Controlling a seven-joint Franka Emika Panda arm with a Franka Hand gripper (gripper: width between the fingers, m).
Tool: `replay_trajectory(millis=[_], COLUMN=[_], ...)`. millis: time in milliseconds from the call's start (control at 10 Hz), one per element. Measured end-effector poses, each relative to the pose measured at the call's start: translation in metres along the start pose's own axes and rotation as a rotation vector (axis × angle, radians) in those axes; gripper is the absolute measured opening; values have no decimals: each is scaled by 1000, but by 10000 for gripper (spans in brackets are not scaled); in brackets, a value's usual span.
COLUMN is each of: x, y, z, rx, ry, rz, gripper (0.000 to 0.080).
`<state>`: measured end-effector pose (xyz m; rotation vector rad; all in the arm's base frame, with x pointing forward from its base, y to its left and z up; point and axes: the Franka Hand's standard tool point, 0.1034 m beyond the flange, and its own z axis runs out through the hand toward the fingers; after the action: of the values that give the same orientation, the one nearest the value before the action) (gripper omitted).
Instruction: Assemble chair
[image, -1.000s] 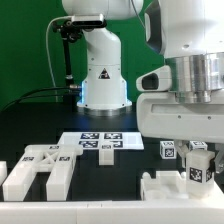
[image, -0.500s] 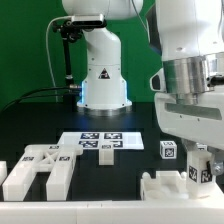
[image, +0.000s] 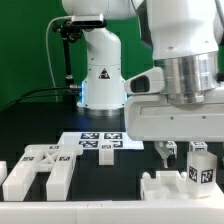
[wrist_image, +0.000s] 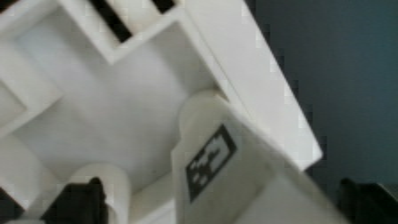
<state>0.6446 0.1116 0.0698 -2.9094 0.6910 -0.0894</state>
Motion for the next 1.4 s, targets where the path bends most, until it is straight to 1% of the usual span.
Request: replay_trajectory(millis=[200, 300, 400, 500, 600, 700, 800, 900, 1000, 1100, 1200, 1400], x=[0, 2, 1, 1, 1, 1, 1, 1, 1, -1, -2, -4], y=[1, -2, -4, -3, -3, -3, -3, -3, -3, -6, -7, -9], z=[0, -1, -1, -1, -1, -1, -1, -1, -1, -1, 0, 0], rx=[-5, -35, -55, -51, -52, -52, -50, -50, -48, -47, -56, -59], ry=[2, 12, 14, 12, 13, 14, 15, 17, 18, 26, 38, 49], rz=[-165, -378, -554, -524, -493, -485, -416, -342, -281, -150, -9, 351], gripper=[648, 648, 648, 648, 551, 551, 370, 285, 285, 285, 285, 285])
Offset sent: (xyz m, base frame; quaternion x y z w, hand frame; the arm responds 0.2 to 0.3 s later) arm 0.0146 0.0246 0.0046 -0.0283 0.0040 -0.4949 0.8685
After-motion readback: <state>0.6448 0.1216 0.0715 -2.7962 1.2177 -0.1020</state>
